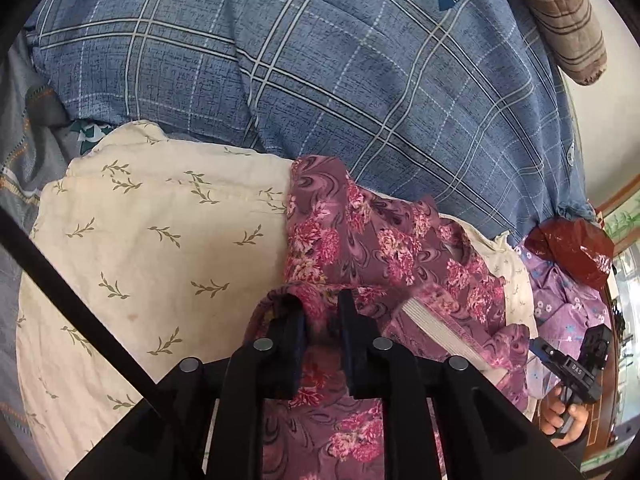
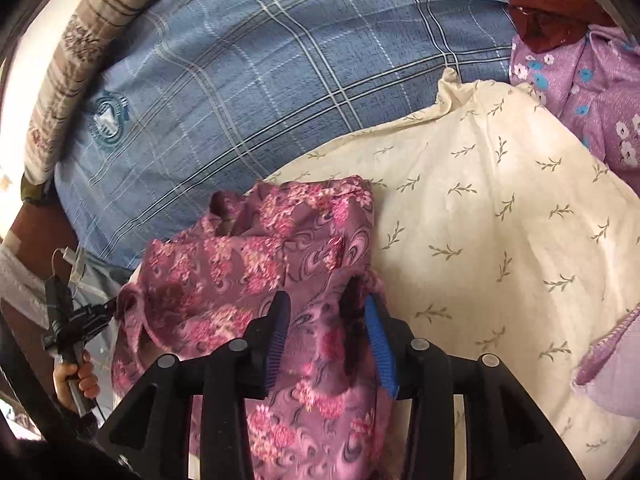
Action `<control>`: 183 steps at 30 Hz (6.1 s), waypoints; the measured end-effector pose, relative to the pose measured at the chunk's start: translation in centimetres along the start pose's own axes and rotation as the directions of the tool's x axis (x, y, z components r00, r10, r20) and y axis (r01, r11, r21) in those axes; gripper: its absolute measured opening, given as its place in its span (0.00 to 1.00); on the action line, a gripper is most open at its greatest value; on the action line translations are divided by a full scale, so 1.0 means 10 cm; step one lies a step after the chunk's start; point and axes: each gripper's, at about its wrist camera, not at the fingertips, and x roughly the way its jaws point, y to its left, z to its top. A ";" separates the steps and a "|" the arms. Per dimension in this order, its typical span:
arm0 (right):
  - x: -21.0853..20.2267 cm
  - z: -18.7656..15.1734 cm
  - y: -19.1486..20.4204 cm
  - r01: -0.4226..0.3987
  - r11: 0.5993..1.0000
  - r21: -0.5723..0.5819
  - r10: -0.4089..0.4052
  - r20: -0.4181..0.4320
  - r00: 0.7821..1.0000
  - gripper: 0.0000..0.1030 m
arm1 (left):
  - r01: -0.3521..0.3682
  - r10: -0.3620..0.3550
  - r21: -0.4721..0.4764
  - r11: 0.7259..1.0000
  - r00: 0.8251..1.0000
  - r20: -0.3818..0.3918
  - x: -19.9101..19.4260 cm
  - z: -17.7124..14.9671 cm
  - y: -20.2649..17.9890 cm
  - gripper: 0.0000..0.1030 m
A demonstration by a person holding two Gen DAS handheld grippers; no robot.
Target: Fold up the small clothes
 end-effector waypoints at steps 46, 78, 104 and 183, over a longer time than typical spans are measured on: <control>0.00 0.14 -0.05 -0.129 0.992 0.008 0.129 -0.052 0.990 0.53 | 0.011 -0.014 0.080 0.997 0.999 0.036 -0.32 -0.07 0.20 0.25; 1.19 0.89 -0.11 -0.043 0.981 0.187 0.052 -0.043 0.998 0.10 | -0.057 0.059 -0.031 0.998 0.995 0.083 0.24 0.29 0.24 0.02; 0.80 0.58 0.51 -0.068 0.996 -0.062 0.063 -0.081 0.995 0.46 | -0.219 0.229 0.216 0.952 0.973 -0.021 0.72 0.57 -0.38 0.00; 1.63 0.32 1.58 -0.015 0.741 -0.672 -0.111 -0.146 0.983 0.42 | -0.224 0.226 0.176 0.959 0.974 0.009 1.04 0.78 -0.14 0.06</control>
